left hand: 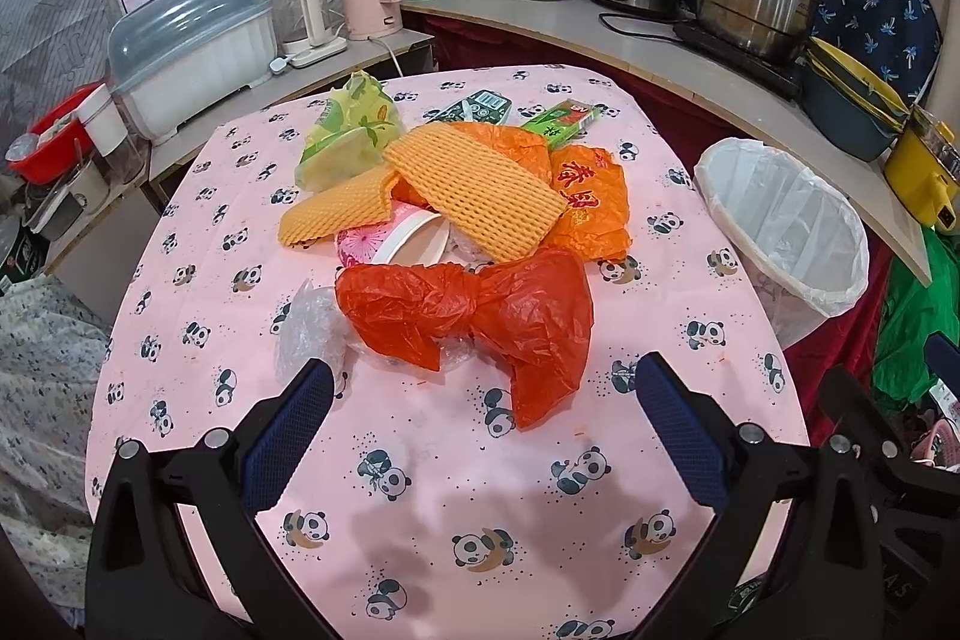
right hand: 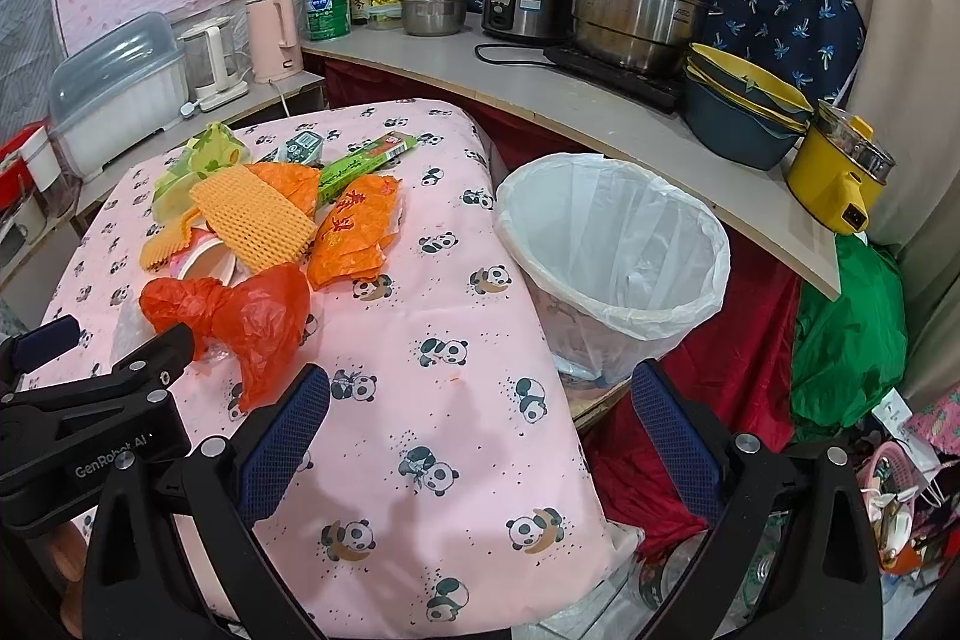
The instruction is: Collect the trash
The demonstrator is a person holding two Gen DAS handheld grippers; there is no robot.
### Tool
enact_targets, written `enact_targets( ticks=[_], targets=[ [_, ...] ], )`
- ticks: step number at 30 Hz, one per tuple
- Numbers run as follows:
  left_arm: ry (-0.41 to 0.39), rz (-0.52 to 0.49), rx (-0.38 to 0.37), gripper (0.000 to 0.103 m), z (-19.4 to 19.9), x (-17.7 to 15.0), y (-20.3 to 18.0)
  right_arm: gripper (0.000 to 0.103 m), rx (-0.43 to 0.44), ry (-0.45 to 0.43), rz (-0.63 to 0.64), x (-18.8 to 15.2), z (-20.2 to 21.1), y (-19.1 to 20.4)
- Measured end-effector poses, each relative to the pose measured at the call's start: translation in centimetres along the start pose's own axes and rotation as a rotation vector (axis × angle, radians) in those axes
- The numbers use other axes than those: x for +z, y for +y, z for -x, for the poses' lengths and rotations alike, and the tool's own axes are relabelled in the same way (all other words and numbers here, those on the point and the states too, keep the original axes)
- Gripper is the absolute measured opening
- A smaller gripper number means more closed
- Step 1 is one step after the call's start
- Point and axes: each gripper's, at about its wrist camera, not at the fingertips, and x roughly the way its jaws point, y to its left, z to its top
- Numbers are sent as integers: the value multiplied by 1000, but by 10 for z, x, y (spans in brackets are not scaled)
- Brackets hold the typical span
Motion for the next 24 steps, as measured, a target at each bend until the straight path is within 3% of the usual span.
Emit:
enact_targets(
  ticks=[24],
  targets=[
    [-13,-2,-11,96,2,1,-5,96,-5,-5,-9,0,2,-6]
  ],
)
